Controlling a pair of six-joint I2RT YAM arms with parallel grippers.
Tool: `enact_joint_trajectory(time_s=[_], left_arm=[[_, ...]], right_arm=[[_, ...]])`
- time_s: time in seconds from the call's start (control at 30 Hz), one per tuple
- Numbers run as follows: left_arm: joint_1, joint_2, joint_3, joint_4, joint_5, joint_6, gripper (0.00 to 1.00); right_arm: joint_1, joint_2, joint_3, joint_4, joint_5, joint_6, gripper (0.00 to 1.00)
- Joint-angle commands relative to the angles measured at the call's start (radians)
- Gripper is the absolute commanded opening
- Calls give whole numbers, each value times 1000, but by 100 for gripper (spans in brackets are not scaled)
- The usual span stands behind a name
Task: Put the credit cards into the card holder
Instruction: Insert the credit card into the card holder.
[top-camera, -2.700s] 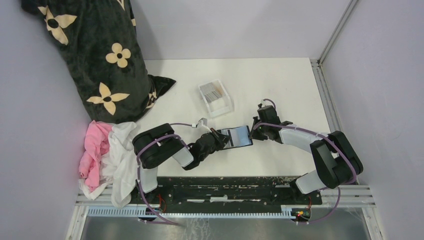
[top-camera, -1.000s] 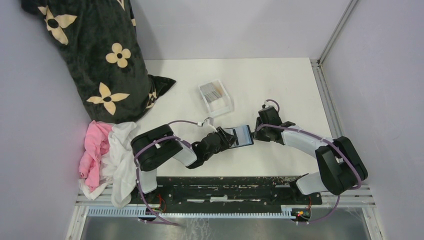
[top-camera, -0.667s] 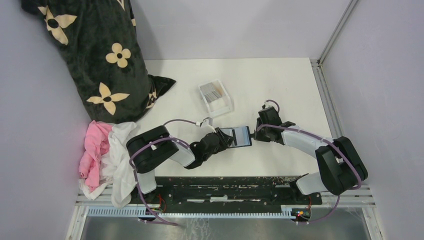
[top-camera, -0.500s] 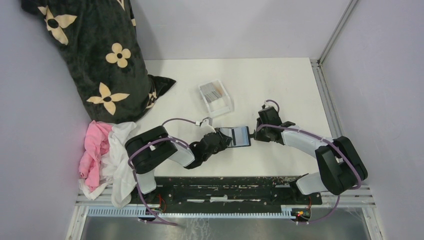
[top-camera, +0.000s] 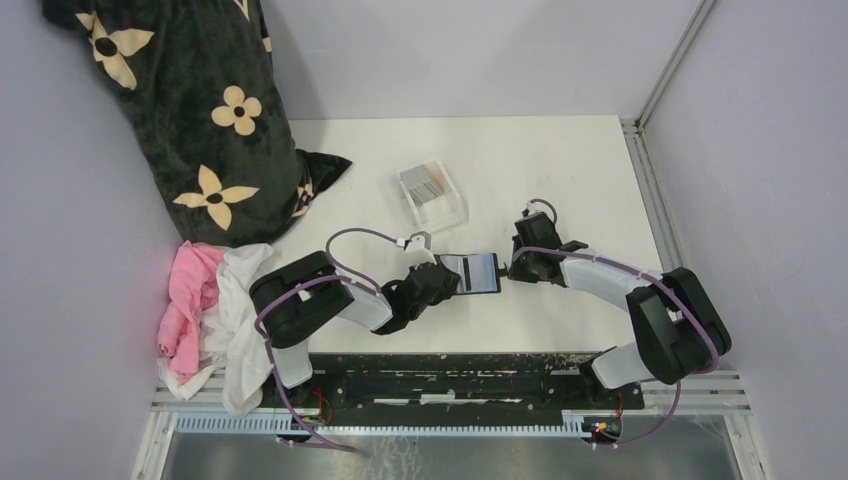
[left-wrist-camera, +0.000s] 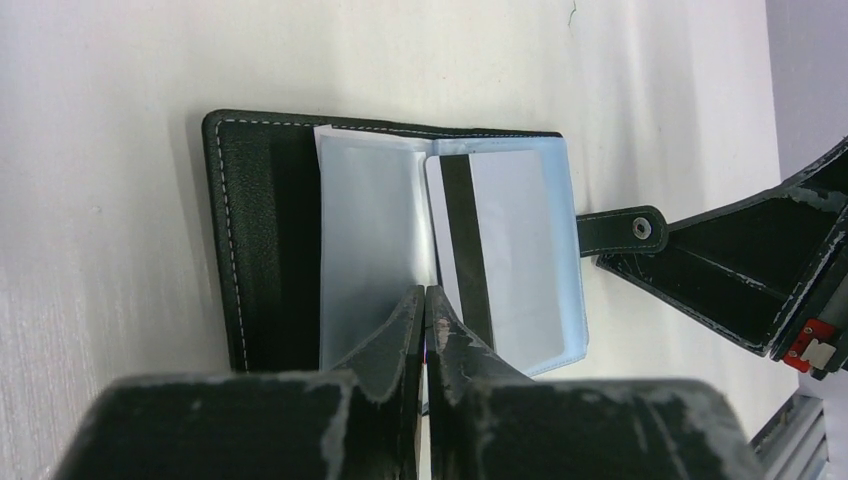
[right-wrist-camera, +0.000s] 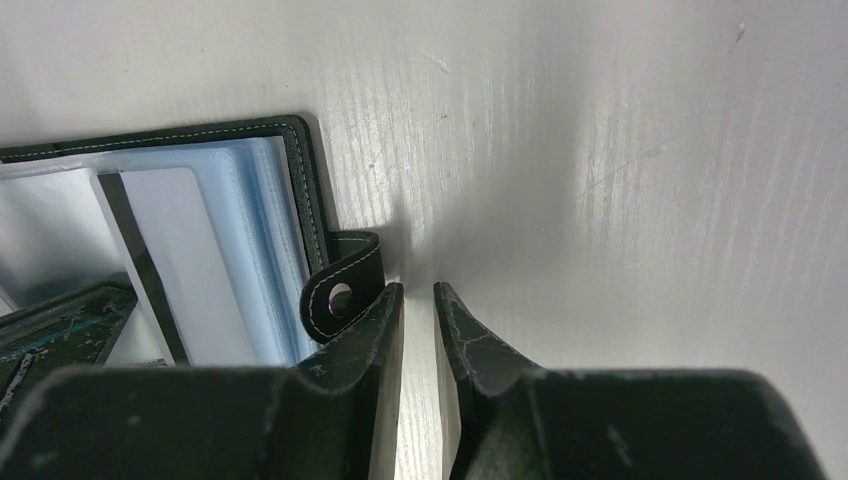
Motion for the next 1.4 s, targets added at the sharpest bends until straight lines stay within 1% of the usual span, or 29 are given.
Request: enact_joint_trajectory(time_s=[0.0, 0.23, 1.2, 1.3, 1.37], left_arm=[[-7, -4, 48, -66, -41, 87, 6], [-20, 35, 106, -127, -35, 116, 4], [-42, 76, 223, -173, -46, 152, 7], [-42, 70, 225, -190, -53, 159, 9], [-42, 51, 213, -211, -78, 162, 13]], right_arm=[[0, 12, 36, 35, 8, -14, 23], [9, 22, 33, 42, 4, -15, 22], [90, 53, 39, 51, 29, 7, 22], [91, 50, 40, 46, 40, 5, 22], [92, 38, 39, 30, 59, -1, 22]])
